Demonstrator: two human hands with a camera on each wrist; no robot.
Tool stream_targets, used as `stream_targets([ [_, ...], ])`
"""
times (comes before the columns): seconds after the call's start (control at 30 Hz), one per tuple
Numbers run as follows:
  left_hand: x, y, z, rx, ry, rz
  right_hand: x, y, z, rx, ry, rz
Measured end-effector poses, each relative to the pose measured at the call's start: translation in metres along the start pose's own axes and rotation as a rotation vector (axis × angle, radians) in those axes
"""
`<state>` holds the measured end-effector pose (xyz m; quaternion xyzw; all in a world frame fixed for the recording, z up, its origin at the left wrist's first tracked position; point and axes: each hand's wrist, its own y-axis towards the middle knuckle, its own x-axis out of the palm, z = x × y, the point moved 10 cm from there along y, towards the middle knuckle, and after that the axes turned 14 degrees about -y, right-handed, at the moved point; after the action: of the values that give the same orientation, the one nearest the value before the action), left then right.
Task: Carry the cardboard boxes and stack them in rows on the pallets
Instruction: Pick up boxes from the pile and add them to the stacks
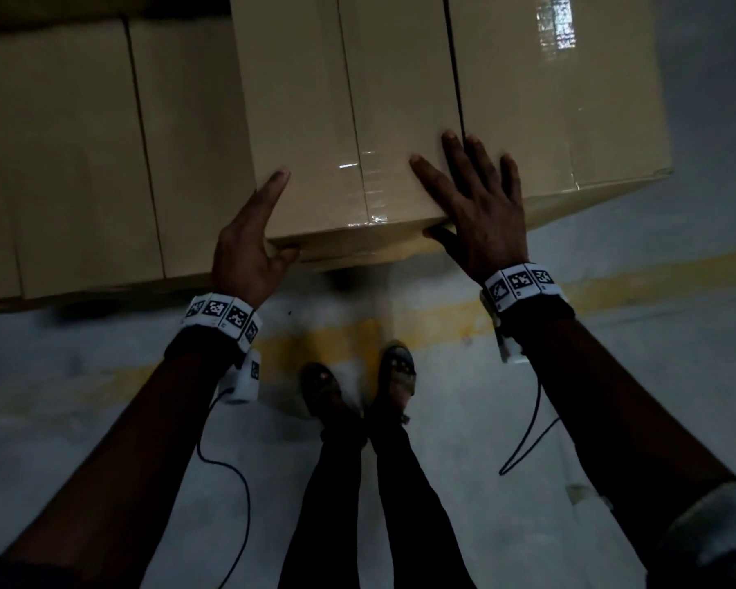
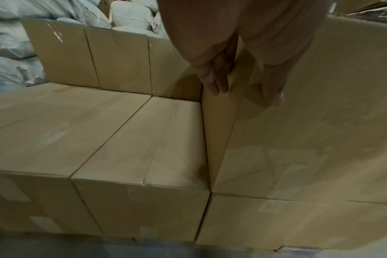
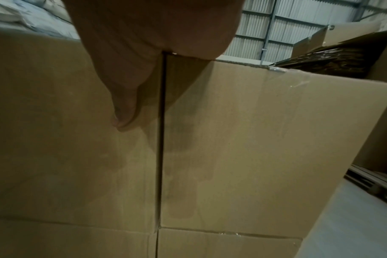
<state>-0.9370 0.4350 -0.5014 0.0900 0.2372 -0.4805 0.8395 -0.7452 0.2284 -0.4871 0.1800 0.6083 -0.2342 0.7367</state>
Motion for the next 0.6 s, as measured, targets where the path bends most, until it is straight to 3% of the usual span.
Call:
stream_targets([
  [0.13, -0.002, -0.011, -0.018, -0.156, -0.083, 0.109, -0.004, -0.004, 0.001, 0.025, 0.06, 0.016],
  [0.23, 0.008, -0.034, -0.056, -0.396, -0.422, 0.309, -0.015, -0.021, -0.004, 0.092, 0.179, 0.11],
  [0.3, 0.026, -0.053, -0.092, -0.594, -0.536, 0.369, -0.02, -0.042, -0.013, 0.154, 0.314, 0.215],
  [0.4, 0.069, -0.092, -0.141, -0.935, -0.71, 0.335, -0.019, -0.08, -0.015, 0.382, 0.604, 0.382],
  [0.5, 0.096, -0.107, -0.166, -1.022, -0.732, 0.286, 0.002, -0.111, -0.015, 0.643, 0.724, 0.49],
  [0.6, 0.103, -0.102, -0.187, -1.008, -0.684, 0.276, 0.079, -0.122, -0.015, 0.932, 0.904, 0.239],
])
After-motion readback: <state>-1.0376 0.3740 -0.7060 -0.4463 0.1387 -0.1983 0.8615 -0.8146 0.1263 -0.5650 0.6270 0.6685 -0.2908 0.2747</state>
